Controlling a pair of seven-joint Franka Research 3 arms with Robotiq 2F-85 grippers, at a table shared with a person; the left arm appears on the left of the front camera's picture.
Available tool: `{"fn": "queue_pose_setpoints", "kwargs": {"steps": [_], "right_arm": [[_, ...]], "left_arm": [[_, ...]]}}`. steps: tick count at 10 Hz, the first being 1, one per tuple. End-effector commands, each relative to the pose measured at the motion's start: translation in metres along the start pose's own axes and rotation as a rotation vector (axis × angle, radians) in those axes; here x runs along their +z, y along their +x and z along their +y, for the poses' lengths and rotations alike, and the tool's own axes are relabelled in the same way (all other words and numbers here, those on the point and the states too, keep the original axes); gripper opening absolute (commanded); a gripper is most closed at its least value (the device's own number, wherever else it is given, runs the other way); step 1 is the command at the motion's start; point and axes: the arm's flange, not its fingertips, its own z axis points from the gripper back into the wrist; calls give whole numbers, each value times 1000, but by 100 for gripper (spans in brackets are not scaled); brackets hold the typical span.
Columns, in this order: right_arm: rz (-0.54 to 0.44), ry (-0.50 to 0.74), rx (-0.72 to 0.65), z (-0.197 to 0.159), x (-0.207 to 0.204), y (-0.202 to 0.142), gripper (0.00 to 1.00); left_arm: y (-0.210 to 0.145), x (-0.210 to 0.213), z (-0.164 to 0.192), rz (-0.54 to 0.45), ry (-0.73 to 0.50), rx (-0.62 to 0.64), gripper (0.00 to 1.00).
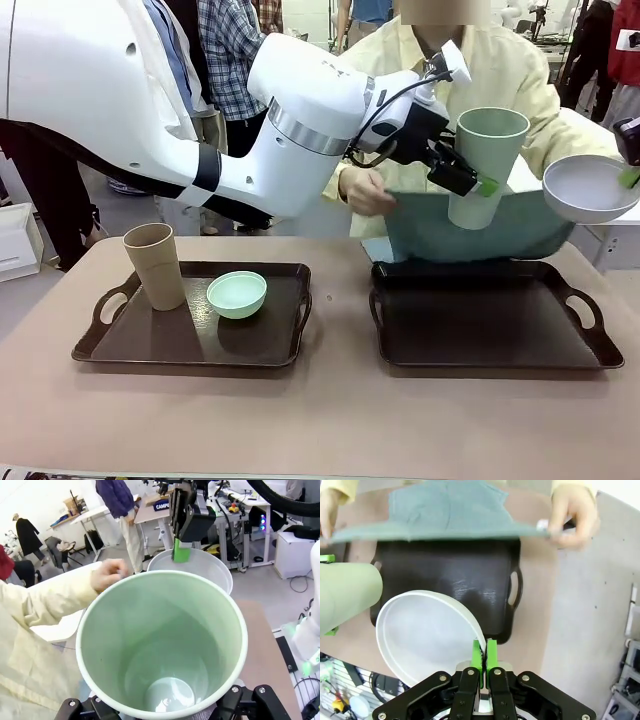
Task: Set up a tray with a mat and arrange the tableware.
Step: Pick up the Picnic Bowl and Reusable plastic cup from the Handle tray in front of the human's position and hold them in the air, then place the Picnic Bowl and Reusable plastic cup back onto the Handle tray in front of the human's position.
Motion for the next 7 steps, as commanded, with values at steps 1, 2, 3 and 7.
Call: {"fn": "queue_pose_setpoints", "kwargs": {"steps": [1,2,3,7], "right_arm": [[-12,-3,9,-1,0,1,0],[-12,-3,9,-1,0,1,0],[-12,-3,9,-1,0,1,0],[-12,-3,9,-1,0,1,0]], "left_arm": [[4,0,5,-25,-7,-18,29],[4,0,5,-25,-7,-18,29],[4,0,5,-25,-7,-18,29],[4,0,5,-25,-7,-18,29]]}}
